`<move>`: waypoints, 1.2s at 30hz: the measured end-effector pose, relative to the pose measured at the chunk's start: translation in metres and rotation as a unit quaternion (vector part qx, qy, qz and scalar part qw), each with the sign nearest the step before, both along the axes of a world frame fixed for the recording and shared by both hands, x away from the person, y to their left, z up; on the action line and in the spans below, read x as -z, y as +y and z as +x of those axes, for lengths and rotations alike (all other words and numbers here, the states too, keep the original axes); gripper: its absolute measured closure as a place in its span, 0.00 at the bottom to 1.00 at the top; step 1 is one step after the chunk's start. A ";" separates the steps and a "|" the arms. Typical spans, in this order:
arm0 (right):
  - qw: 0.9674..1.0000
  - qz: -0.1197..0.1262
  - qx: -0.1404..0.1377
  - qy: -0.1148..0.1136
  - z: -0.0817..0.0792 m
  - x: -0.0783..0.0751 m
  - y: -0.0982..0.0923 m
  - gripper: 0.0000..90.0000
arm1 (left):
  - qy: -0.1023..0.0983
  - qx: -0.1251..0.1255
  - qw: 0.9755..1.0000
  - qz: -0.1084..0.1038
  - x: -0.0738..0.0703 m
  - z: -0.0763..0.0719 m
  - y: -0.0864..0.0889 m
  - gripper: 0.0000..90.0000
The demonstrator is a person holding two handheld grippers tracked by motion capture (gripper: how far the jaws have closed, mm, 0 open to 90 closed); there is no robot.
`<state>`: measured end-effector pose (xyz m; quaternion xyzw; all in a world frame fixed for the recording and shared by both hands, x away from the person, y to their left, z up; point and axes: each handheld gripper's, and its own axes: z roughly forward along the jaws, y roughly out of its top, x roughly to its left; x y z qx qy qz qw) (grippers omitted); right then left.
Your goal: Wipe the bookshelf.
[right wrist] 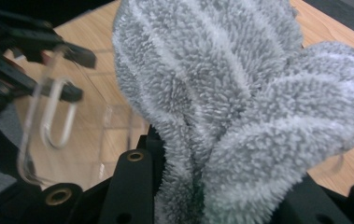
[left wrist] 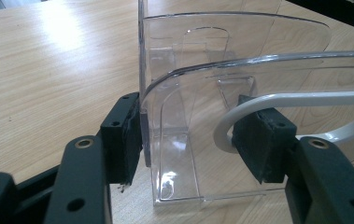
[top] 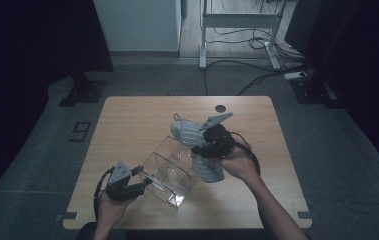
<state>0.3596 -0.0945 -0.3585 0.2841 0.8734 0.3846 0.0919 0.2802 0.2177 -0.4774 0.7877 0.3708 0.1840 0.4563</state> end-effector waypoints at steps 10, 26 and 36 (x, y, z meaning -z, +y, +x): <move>1.000 0.007 -0.023 0.013 0.012 -0.001 0.038 0.75 | 0.000 -0.001 1.000 0.002 0.000 0.000 0.000 0.48; 0.998 -0.018 -0.056 0.034 0.028 0.033 0.103 0.74 | 0.001 -0.001 1.000 0.001 0.000 0.001 -0.001 0.48; 0.996 -0.052 -0.059 0.042 0.033 0.055 0.121 0.76 | 0.003 -0.001 1.000 -0.002 0.001 0.001 0.000 0.48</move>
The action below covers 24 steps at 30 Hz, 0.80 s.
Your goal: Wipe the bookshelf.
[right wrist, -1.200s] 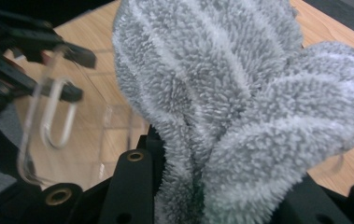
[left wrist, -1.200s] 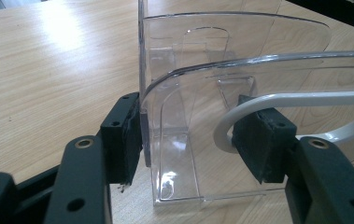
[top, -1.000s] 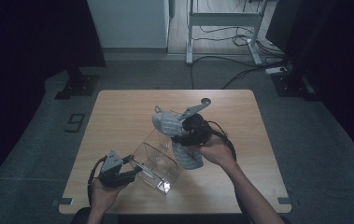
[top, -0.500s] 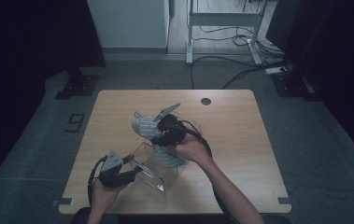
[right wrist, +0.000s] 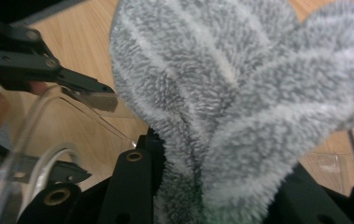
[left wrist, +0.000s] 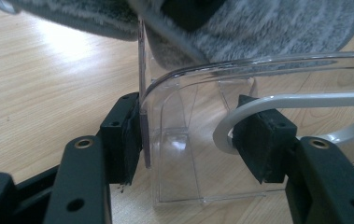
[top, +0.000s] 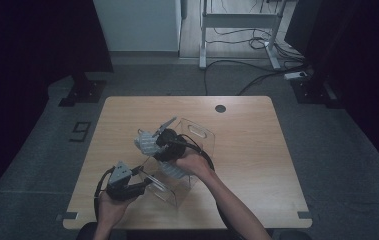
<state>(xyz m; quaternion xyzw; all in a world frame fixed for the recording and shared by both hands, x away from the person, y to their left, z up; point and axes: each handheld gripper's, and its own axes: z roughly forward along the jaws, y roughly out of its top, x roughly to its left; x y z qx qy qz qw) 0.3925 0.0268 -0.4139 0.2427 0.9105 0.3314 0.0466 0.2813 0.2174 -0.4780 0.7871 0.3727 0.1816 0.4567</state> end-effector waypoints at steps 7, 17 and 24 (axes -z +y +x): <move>1.000 -0.015 0.001 -0.008 -0.003 0.004 0.001 0.78 | 0.001 -0.008 1.000 0.007 -0.001 -0.001 -0.003 0.49; 1.000 -0.012 -0.003 -0.007 -0.010 0.004 -0.015 0.78 | 0.002 -0.015 1.000 0.011 -0.002 -0.001 -0.004 0.49; 1.000 -0.015 -0.004 -0.013 -0.019 0.004 -0.028 0.78 | 0.004 -0.017 1.000 0.010 -0.002 -0.002 -0.004 0.49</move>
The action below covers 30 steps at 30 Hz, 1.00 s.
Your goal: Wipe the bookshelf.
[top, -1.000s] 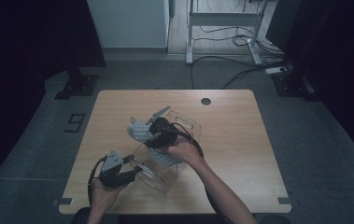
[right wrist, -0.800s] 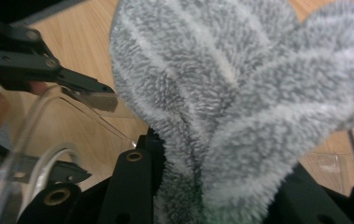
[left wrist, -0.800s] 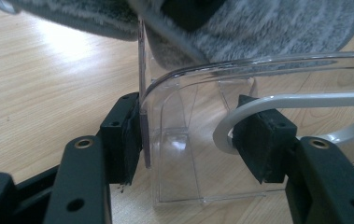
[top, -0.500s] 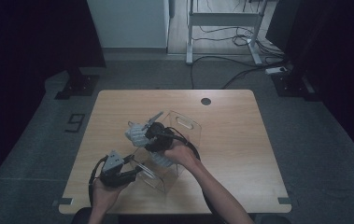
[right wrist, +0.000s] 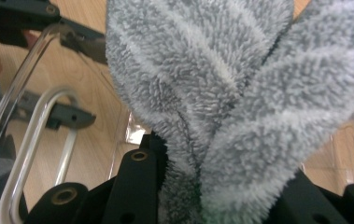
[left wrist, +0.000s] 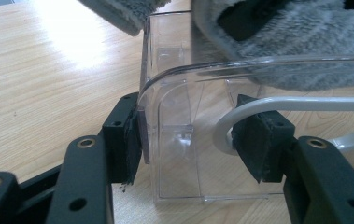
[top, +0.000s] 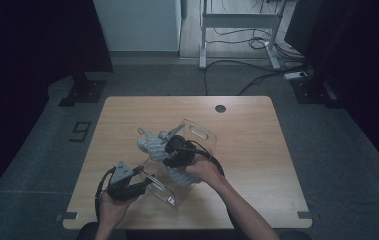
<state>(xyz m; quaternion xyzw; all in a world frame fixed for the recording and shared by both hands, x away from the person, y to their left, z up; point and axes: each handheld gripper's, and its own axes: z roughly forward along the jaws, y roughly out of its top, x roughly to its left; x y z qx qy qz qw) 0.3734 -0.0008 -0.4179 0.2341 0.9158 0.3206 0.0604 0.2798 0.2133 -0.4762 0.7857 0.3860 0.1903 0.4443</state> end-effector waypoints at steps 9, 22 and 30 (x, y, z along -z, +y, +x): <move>1.000 0.006 -0.001 -0.005 -0.010 0.003 -0.016 0.78 | 0.001 -0.001 1.000 0.000 0.000 0.000 0.000 0.49; 1.000 0.020 0.006 -0.004 -0.022 0.008 -0.034 0.78 | 0.001 -0.005 1.000 0.000 0.000 0.001 -0.001 0.50; 1.000 0.017 0.008 -0.009 -0.029 0.010 -0.041 0.78 | 0.003 -0.007 1.000 0.002 -0.001 0.003 -0.001 0.50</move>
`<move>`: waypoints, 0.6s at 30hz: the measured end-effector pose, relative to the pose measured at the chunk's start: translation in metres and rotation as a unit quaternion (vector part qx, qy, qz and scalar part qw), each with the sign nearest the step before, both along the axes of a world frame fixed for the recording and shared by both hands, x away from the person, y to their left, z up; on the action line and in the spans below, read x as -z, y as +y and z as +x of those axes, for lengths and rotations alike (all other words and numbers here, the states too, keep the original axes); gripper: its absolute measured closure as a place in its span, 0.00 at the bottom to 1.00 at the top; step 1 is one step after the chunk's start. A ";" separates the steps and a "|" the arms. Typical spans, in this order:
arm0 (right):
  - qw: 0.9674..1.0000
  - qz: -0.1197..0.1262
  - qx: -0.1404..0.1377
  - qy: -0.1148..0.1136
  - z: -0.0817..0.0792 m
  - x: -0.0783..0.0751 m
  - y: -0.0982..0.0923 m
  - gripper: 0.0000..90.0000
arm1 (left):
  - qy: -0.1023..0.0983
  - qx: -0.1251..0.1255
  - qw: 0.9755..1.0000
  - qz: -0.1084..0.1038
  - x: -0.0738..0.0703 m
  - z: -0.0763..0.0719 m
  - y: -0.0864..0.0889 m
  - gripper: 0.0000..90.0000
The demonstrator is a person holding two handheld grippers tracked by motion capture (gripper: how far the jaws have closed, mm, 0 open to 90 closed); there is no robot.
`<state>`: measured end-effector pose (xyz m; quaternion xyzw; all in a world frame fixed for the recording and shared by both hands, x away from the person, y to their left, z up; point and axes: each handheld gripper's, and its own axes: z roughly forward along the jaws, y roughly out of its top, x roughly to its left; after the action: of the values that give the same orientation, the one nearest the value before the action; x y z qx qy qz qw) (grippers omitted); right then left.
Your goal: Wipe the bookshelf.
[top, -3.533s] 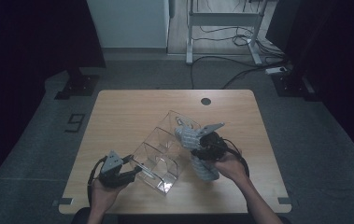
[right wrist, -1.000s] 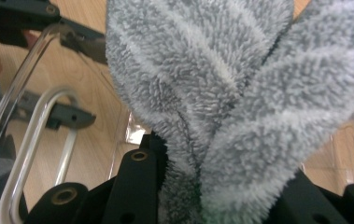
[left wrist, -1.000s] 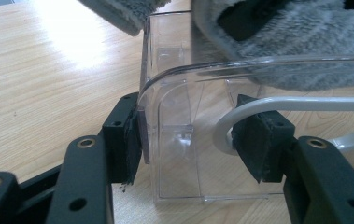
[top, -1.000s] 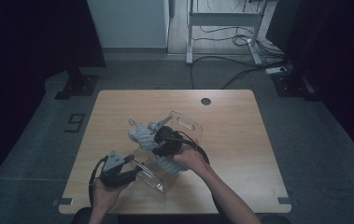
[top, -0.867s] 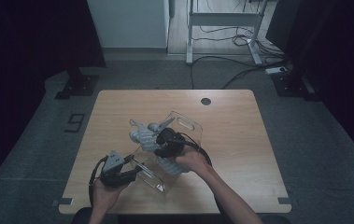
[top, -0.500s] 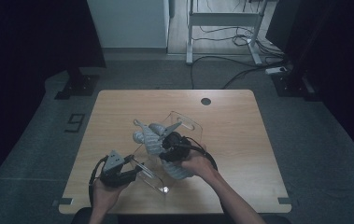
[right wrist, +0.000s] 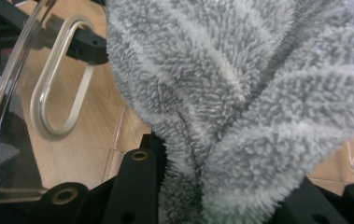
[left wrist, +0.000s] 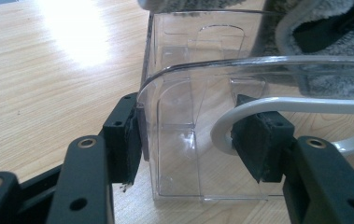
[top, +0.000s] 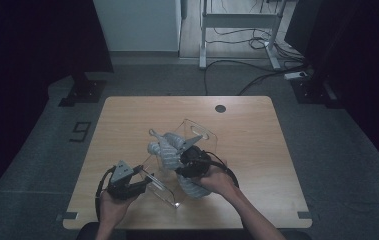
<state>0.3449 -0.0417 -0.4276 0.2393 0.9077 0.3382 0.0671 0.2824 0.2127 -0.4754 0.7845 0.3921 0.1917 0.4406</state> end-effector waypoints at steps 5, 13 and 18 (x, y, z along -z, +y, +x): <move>1.000 0.005 0.003 0.001 -0.004 0.002 -0.006 0.78 | 0.001 -0.001 1.000 0.000 0.000 0.001 0.000 0.50; 1.000 0.008 0.007 0.006 -0.009 0.006 -0.016 0.78 | 0.002 -0.002 1.000 0.000 0.000 0.003 -0.001 0.50; 1.000 0.000 0.017 0.002 -0.011 0.012 -0.025 0.78 | 0.001 -0.008 1.000 -0.001 0.000 0.005 -0.002 0.50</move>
<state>0.3341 -0.0665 -0.4391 0.2551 0.9039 0.3361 0.0708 0.2876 0.2103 -0.4753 0.7808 0.3996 0.1939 0.4394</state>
